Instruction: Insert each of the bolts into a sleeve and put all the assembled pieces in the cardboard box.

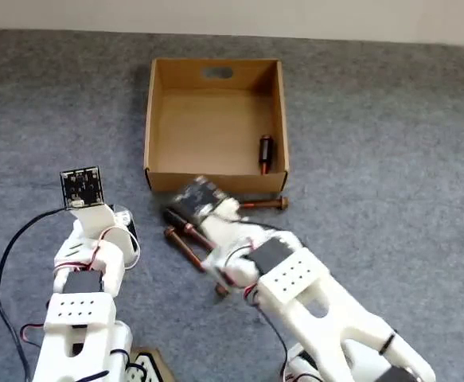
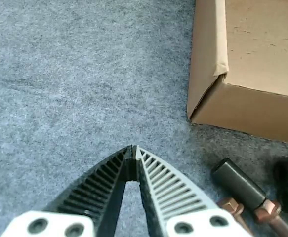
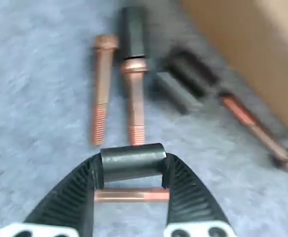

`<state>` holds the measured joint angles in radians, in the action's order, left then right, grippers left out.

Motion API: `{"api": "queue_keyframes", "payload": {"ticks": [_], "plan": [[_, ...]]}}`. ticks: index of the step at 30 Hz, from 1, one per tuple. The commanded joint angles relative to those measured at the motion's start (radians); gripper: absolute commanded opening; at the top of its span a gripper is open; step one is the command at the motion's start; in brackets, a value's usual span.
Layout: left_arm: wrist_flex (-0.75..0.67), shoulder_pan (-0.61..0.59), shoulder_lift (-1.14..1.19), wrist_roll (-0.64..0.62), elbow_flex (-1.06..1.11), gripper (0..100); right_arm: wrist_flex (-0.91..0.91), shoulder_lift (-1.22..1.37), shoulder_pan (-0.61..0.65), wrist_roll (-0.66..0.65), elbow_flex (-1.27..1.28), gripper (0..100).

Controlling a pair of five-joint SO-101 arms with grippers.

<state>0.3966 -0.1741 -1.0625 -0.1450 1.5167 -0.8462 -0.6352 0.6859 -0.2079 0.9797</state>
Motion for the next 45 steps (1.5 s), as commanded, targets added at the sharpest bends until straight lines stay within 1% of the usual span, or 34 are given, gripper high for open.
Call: {"api": "queue_keyframes", "payload": {"ticks": [1,4,7,9,11,13,15,17,21,23,24,26,29,33,35,38,40,42,45], "plan": [[-0.02,-0.005,-0.007,-0.006,-0.022,3,-0.007,-0.071,-0.174,0.0,-0.005,6.0],[-0.02,-0.005,-0.007,-0.006,-0.022,3,-0.042,-0.081,-0.326,0.087,-0.002,6.0],[-0.02,-0.005,-0.007,-0.006,-0.024,3,-0.107,-0.081,-0.522,0.16,-0.005,6.0],[-0.02,-0.005,-0.007,-0.006,-0.024,3,-0.12,-0.079,-0.628,0.173,-0.002,6.0],[-0.02,-0.005,-0.007,-0.006,-0.024,3,-0.139,-0.077,-0.682,0.17,0.008,6.1],[-0.02,-0.004,-0.007,-0.006,-0.024,3,-0.159,-0.077,-0.688,0.13,0.03,6.3],[-0.02,0.007,-0.007,-0.006,-0.022,3,-0.171,-0.073,-0.664,0.081,0.051,6.3],[-0.02,0.012,-0.007,-0.006,-0.021,3,-0.185,-0.044,-0.647,0.078,0.062,8.3],[-0.02,0.012,-0.007,-0.005,-0.021,3,-0.189,0.065,-0.641,0.075,0.025,21.5],[-0.02,0.012,-0.007,-0.005,-0.019,3,-0.191,0.111,-0.641,0.071,-0.007,25.9],[-0.02,0.012,-0.007,-0.005,-0.019,3,-0.191,0.131,-0.641,0.049,-0.024,26.1],[-0.02,0.012,-0.007,-0.005,-0.019,3,-0.191,0.147,-0.641,-0.054,-0.059,26.1],[-0.02,0.012,-0.007,-0.005,-0.019,3,-0.193,0.124,-0.642,-0.244,-0.11,26.1],[-0.02,0.012,-0.007,-0.005,-0.021,3,-0.194,0.027,-0.639,-0.559,-0.12,26.1],[-0.02,0.012,-0.007,-0.005,-0.021,3,-0.237,-0.039,-0.639,-0.671,-0.105,26.1],[-0.021,0.012,-0.007,-0.005,-0.022,3,-0.364,-0.143,-0.616,-0.804,-0.091,26.1],[-0.021,0.012,-0.007,-0.005,-0.024,3,-0.433,-0.188,-0.59,-0.864,-0.059,26.0],[-0.021,0.012,-0.007,-0.005,-0.024,3,-0.437,-0.206,-0.576,-0.891,-0.008,26.0],[-0.021,0.012,-0.007,-0.005,-0.022,3,-0.377,-0.193,-0.579,-0.924,0.068,26.0]]}}
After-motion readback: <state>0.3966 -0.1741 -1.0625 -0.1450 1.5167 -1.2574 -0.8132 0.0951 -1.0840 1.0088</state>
